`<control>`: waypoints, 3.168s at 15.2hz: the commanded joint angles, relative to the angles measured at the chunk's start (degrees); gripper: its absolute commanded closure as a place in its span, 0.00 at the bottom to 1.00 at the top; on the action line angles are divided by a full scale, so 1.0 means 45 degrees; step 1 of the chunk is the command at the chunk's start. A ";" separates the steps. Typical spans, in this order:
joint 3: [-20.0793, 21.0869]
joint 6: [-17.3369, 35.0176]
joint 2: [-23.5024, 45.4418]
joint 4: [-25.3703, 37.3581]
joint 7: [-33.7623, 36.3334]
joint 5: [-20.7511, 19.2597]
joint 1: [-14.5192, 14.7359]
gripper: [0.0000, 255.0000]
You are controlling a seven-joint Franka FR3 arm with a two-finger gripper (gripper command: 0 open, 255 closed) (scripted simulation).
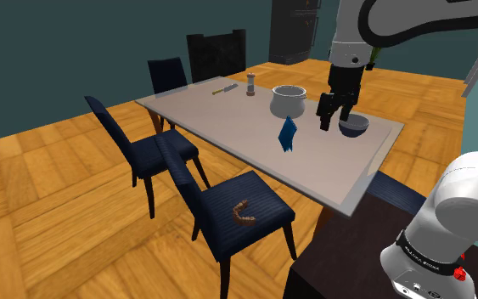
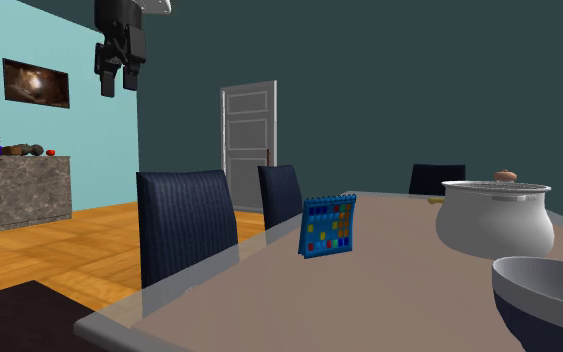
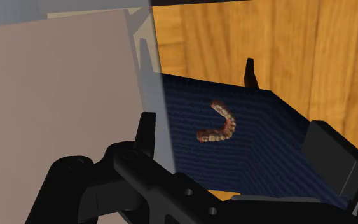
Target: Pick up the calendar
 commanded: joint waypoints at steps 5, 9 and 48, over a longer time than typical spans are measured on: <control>-0.0434 0.1327 0.1634 0.0376 -0.0057 -0.0153 -0.0458 0.00; -0.0871 0.2493 0.3343 0.0982 -0.0119 -0.0215 -0.0855 0.00; -0.2897 0.5749 1.7205 1.1557 -0.1285 0.2864 -0.3887 0.00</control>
